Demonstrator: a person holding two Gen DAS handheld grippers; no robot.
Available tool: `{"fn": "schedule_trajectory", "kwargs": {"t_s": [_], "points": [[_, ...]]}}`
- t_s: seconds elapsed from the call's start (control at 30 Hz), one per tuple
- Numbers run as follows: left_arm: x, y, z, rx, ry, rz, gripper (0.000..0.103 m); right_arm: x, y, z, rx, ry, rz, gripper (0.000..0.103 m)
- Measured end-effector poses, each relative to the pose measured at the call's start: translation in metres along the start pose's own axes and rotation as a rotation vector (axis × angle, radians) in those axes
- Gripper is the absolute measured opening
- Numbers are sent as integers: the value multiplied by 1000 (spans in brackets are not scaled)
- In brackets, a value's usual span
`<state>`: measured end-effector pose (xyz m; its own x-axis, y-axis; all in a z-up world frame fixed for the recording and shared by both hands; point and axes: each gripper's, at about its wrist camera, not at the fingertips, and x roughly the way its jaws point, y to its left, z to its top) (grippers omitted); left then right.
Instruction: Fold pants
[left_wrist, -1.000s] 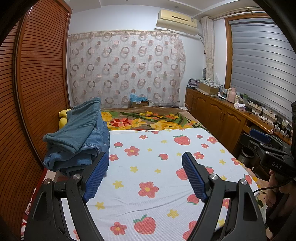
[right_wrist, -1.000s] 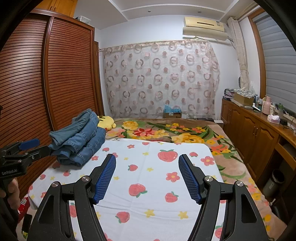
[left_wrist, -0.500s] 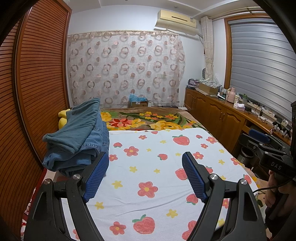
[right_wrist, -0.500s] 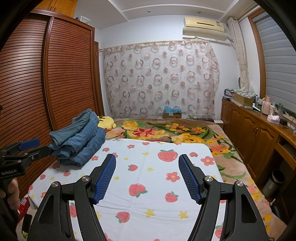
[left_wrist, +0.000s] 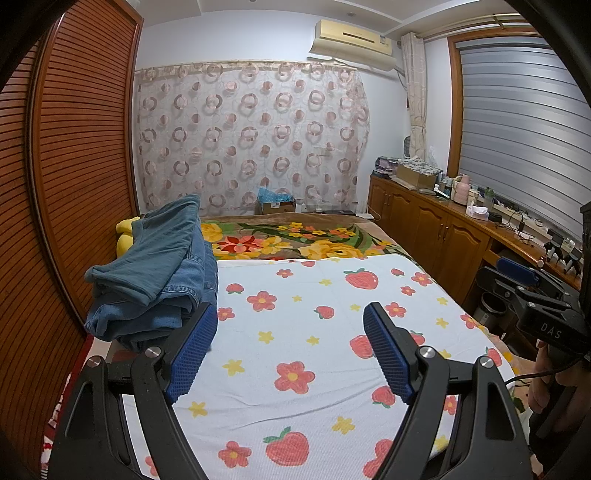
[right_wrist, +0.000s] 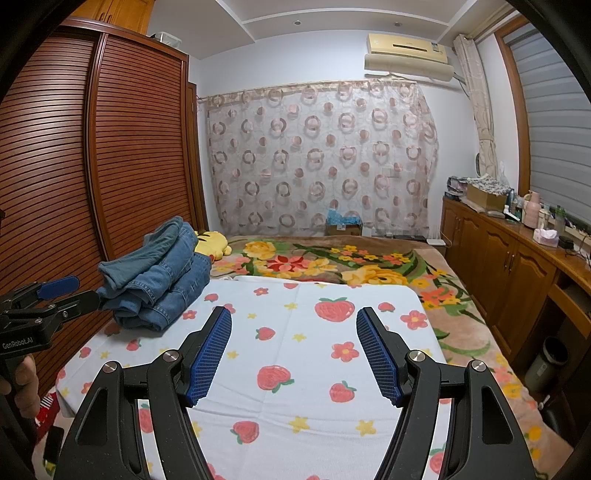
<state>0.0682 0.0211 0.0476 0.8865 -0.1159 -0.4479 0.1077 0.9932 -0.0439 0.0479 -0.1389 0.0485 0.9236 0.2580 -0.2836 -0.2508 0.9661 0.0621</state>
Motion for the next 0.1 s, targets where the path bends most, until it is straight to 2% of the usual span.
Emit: {"fn": "schedule_trajectory", "kwargs": {"t_s": [0.1], "points": [[0, 1, 0, -1, 0, -1, 82, 0, 1, 0, 0, 0, 0, 72]]}}
